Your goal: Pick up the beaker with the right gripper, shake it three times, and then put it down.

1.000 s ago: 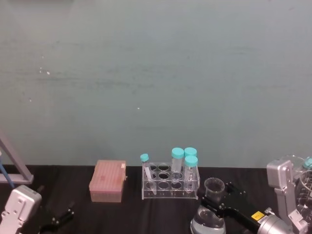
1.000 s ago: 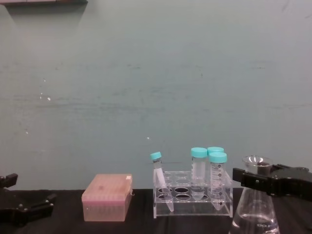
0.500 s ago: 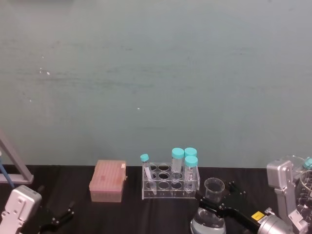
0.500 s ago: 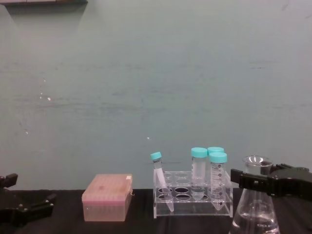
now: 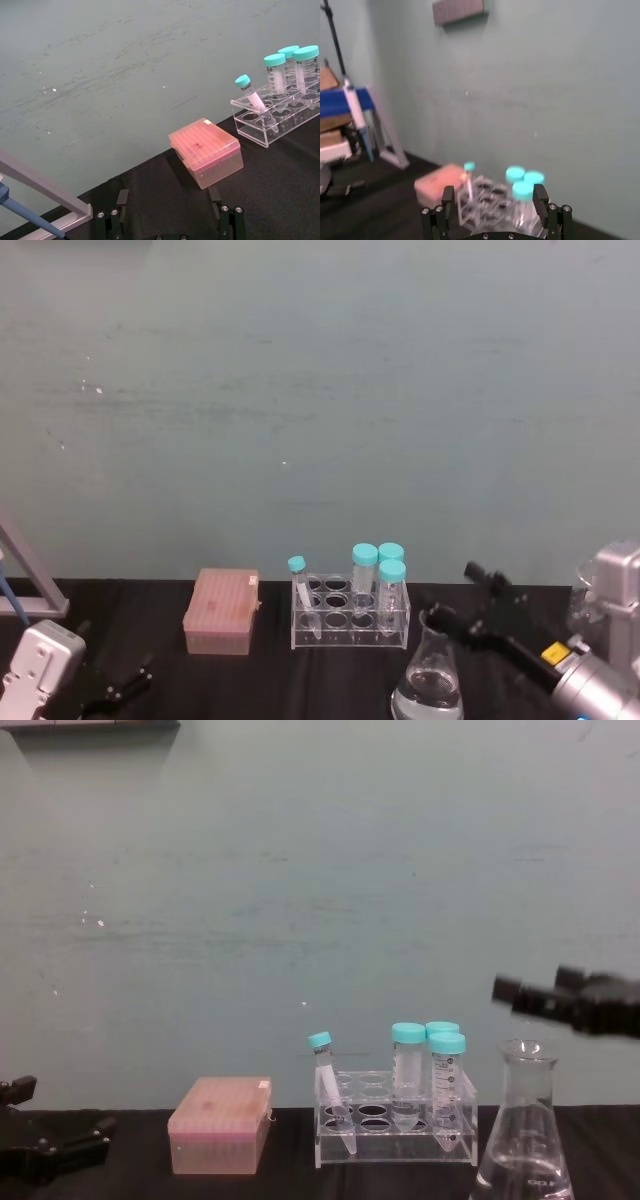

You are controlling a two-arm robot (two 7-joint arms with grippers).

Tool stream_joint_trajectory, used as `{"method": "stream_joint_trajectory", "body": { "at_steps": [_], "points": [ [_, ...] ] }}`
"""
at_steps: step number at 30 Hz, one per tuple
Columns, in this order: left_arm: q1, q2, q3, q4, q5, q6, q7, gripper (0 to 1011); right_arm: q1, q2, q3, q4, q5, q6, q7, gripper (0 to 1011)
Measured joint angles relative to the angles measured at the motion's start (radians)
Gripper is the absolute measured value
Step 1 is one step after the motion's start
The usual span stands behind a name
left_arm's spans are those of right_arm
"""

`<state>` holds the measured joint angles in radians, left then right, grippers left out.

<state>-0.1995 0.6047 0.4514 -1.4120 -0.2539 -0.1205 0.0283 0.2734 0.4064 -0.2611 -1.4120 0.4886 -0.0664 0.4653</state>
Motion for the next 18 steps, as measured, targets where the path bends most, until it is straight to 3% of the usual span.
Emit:
{"method": "stream_joint_trajectory", "body": {
  "at_steps": [3, 11, 18],
  "points": [
    [0.0, 0.0, 0.0, 0.0, 0.0, 0.0, 0.0, 1000, -0.009, -0.001, 0.027, -0.033, -0.009, -0.023, -0.048, 1000],
    [0.0, 0.0, 0.0, 0.0, 0.0, 0.0, 0.0, 1000, -0.051, -0.03, 0.098, -0.026, -0.153, -0.048, -0.284, 1000],
    [0.0, 0.0, 0.0, 0.0, 0.0, 0.0, 0.0, 1000, -0.09, -0.047, 0.127, 0.019, -0.183, -0.032, -0.337, 1000]
  ]
}}
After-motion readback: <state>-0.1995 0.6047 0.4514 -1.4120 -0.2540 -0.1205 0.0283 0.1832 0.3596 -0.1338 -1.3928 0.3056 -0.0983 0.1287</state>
